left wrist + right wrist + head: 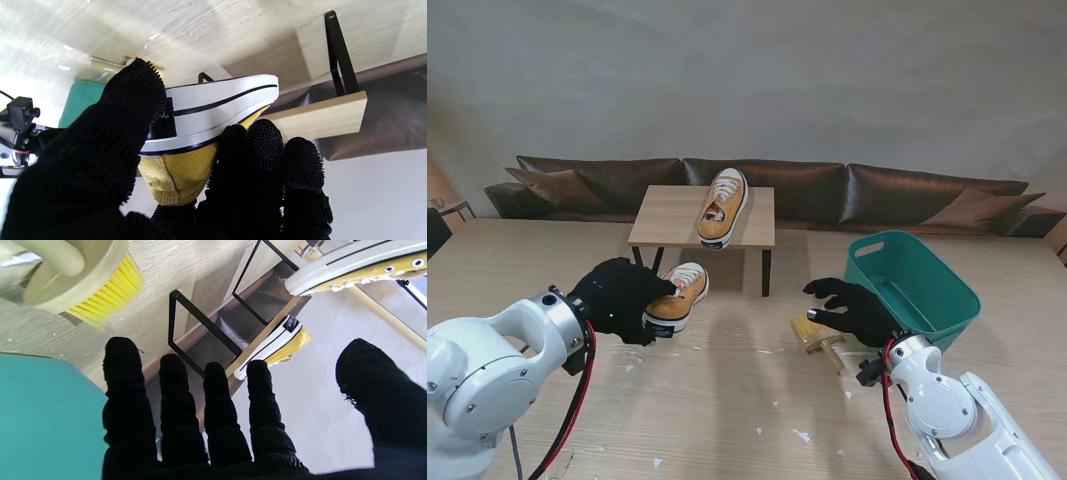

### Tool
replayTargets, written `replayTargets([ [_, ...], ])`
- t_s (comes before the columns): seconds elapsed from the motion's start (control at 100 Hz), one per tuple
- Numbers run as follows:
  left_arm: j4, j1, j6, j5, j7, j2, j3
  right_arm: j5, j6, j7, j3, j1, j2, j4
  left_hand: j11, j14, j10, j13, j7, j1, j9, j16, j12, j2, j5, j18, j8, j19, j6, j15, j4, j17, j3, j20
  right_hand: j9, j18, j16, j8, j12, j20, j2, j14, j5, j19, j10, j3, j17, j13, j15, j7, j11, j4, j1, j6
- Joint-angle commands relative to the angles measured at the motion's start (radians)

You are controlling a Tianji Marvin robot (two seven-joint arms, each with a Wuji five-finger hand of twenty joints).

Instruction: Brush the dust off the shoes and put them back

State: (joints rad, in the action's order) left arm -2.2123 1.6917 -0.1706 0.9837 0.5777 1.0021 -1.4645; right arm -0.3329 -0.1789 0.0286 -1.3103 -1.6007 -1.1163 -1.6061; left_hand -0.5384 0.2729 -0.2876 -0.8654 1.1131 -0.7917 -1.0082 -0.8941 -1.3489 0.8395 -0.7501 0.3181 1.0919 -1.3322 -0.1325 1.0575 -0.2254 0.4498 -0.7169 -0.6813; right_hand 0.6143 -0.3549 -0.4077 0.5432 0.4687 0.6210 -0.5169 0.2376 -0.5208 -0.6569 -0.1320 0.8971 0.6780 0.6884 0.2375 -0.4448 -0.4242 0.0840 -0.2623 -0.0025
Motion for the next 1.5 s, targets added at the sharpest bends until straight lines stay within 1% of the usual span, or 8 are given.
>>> replayTargets([
  [0.0, 0.042, 0.002, -0.001, 0.005, -0.001, 0.005, 0.015, 0.001, 0.003, 0.014, 0.004, -0.004, -0.003, 0.0, 0.018, -0.008, 0.076, -0.013, 0.229, -0.14, -0.024, 0.006, 0.01, -0.07, -0.143, -0.005, 0.091, 0.016, -0.061, -0.026, 0.03, -0.029, -0.065, -0.003, 0.013, 0.01, 0.001, -0.008, -0.01, 0.025, 0.031, -0.007, 0.025, 0.029, 0.001, -0.02, -0.403, 0.019, 0.005, -0.011, 0.006, -0.022, -0.003, -0.001],
  [0.18, 0.116, -0.02, -0.031, 0.07, -0.007, 0.003, 0.051, 0.004, 0.005, 0.014, 0.006, -0.002, -0.003, 0.003, 0.036, -0.013, 0.09, -0.004, 0.221, -0.118, -0.028, 0.013, 0.031, -0.057, -0.149, -0.007, 0.087, 0.034, -0.041, -0.051, 0.027, -0.043, -0.081, -0.005, 0.013, 0.011, 0.0, -0.008, -0.01, 0.026, 0.03, -0.005, 0.025, 0.03, -0.001, -0.022, -0.403, 0.02, 0.006, -0.011, 0.005, -0.022, -0.003, -0.002],
  [0.33, 0.182, -0.037, -0.035, 0.093, -0.057, 0.005, 0.079, 0.005, 0.006, 0.011, 0.008, 0.002, -0.004, 0.008, 0.034, -0.01, 0.09, -0.004, 0.218, -0.105, -0.033, 0.013, 0.035, -0.052, -0.154, -0.007, 0.086, 0.03, -0.03, -0.052, 0.023, -0.042, -0.095, -0.009, 0.013, 0.011, 0.0, -0.008, -0.009, 0.026, 0.031, -0.007, 0.025, 0.03, 0.001, -0.022, -0.402, 0.019, 0.006, -0.012, 0.005, -0.022, -0.003, -0.001],
  [0.56, 0.308, -0.062, 0.036, 0.064, -0.168, 0.014, 0.149, 0.008, 0.015, 0.022, -0.004, -0.004, -0.002, -0.001, 0.034, 0.005, 0.079, 0.008, 0.217, -0.102, -0.027, 0.012, 0.041, -0.051, -0.156, 0.0, 0.086, 0.027, -0.032, -0.052, 0.021, -0.057, -0.105, -0.013, 0.013, 0.012, 0.0, -0.008, -0.01, 0.026, 0.03, -0.007, 0.024, 0.03, 0.0, -0.023, -0.404, 0.02, 0.006, -0.012, 0.005, -0.022, -0.004, -0.001],
  [0.75, 0.403, -0.091, 0.116, -0.009, -0.245, 0.024, 0.217, 0.012, 0.017, 0.023, -0.005, -0.003, -0.002, 0.002, 0.034, 0.018, 0.069, 0.024, 0.211, -0.112, -0.021, 0.007, 0.039, -0.048, -0.159, 0.008, 0.083, 0.023, -0.045, -0.049, 0.023, -0.077, -0.105, -0.022, 0.013, 0.011, 0.001, -0.008, -0.01, 0.027, 0.03, -0.006, 0.024, 0.031, 0.0, -0.022, -0.403, 0.018, 0.005, -0.012, 0.005, -0.022, -0.003, -0.001],
  [0.87, 0.425, -0.098, 0.144, -0.017, -0.237, 0.023, 0.241, 0.017, 0.022, 0.026, -0.002, 0.001, -0.002, 0.007, 0.034, 0.021, 0.068, 0.029, 0.209, -0.109, -0.018, 0.006, 0.04, -0.052, -0.157, 0.007, 0.083, 0.023, -0.044, -0.048, 0.023, -0.083, -0.104, -0.025, 0.012, 0.012, 0.0, -0.008, -0.01, 0.027, 0.03, -0.005, 0.024, 0.031, -0.001, -0.021, -0.405, 0.018, 0.006, -0.012, 0.005, -0.022, -0.004, -0.001],
  [1.14, 0.456, -0.078, 0.259, -0.037, -0.241, 0.024, 0.3, 0.022, 0.027, 0.026, 0.003, 0.005, -0.003, 0.011, 0.035, 0.033, 0.054, 0.046, 0.21, -0.114, -0.003, 0.004, 0.04, -0.063, -0.148, 0.013, 0.087, 0.023, -0.06, -0.046, 0.026, -0.103, -0.101, -0.033, 0.014, 0.011, 0.0, -0.009, -0.009, 0.028, 0.033, -0.006, 0.024, 0.032, -0.002, -0.022, -0.404, 0.019, 0.006, -0.012, 0.005, -0.022, -0.004, 0.0],
  [1.49, 0.431, -0.019, 0.357, 0.003, -0.19, 0.017, 0.329, 0.036, 0.038, 0.031, 0.008, 0.005, -0.004, 0.011, 0.051, 0.039, 0.046, 0.064, 0.209, -0.109, 0.015, 0.011, 0.066, -0.067, -0.144, 0.015, 0.086, 0.037, -0.066, -0.065, 0.03, -0.121, -0.103, -0.036, 0.015, 0.01, 0.0, -0.009, -0.009, 0.029, 0.036, -0.003, 0.03, 0.034, -0.005, -0.022, -0.404, 0.022, 0.007, -0.01, 0.004, -0.022, -0.004, -0.001],
])
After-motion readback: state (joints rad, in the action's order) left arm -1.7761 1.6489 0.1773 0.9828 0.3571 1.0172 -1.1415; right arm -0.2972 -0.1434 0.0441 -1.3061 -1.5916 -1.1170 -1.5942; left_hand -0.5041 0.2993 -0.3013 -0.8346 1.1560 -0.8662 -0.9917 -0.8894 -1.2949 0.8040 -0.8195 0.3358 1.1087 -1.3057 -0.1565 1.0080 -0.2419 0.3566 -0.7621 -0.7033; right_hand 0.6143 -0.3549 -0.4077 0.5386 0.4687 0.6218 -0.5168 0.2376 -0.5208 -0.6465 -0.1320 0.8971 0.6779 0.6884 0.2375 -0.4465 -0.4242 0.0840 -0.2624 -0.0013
